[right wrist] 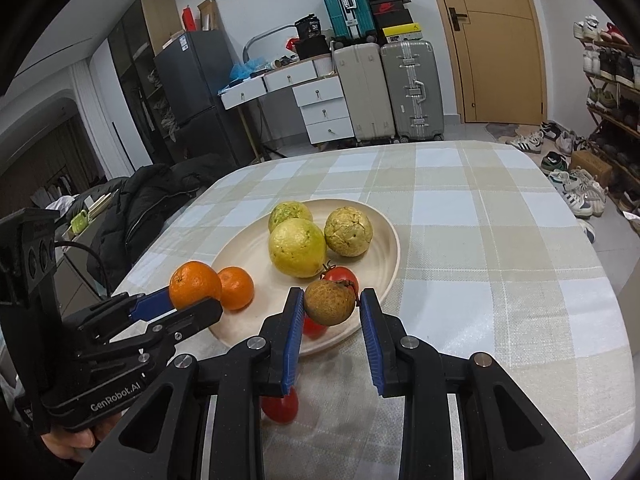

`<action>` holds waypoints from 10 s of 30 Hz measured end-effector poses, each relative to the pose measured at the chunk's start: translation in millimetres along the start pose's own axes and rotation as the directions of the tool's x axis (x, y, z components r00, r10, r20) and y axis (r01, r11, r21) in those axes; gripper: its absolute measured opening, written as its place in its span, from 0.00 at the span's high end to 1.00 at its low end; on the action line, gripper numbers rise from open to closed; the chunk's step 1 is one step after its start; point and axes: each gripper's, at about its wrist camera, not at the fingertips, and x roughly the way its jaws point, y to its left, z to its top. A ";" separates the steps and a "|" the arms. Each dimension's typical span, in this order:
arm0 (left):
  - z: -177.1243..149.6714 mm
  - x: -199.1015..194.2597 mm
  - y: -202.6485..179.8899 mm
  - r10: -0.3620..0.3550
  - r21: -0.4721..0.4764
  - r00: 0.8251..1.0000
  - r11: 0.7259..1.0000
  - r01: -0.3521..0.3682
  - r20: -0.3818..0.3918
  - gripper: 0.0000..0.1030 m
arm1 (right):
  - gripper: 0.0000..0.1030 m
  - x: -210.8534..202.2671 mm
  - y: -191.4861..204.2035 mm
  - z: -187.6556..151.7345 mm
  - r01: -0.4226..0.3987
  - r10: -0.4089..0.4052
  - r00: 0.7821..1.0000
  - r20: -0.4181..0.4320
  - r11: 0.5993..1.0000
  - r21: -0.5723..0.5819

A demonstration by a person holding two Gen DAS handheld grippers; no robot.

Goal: Organize fruits
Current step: 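Lower the orange and brown fruit onto the plate and open both grippers, then move the right gripper to a red tomato on the cloth and close on it, then close the left gripper on a small brown fruit while the right holds the tomato, then lift the brown fruit and tomato and carry both over the plate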

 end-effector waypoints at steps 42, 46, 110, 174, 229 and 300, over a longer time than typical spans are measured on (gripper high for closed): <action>7.8 45.0 -16.9 0.049 0.082 0.997 0.996 -0.044 -0.052 0.63 | 0.72 39.6 -8.2 7.0 0.025 -0.026 0.997 -0.069 1.000 -0.017; 7.7 44.5 -17.4 0.053 0.080 0.997 0.996 -0.049 -0.050 0.63 | 0.72 44.2 -6.7 8.9 0.022 -0.023 0.997 -0.078 1.000 -0.018; -35.5 -29.9 -0.4 0.086 0.039 0.994 0.996 -0.084 -0.072 0.01 | 0.00 16.5 12.5 -45.1 0.123 -0.175 0.957 -0.232 0.967 -0.225; -42.5 -21.9 -9.8 0.015 0.061 0.990 0.998 -0.007 -0.140 0.01 | 0.74 -11.9 15.6 -33.9 -0.019 -0.006 0.984 -0.178 0.990 -0.142; -37.8 -24.0 -32.4 -0.092 0.152 0.987 0.982 0.112 -0.133 0.78 | 0.74 -21.1 5.6 -27.8 -0.018 0.001 0.989 -0.146 0.993 -0.116; 1.1 17.6 19.4 0.027 0.055 0.997 0.998 -0.023 -0.074 0.78 | 0.74 34.7 35.9 2.1 -0.052 0.047 0.995 -0.087 0.997 -0.063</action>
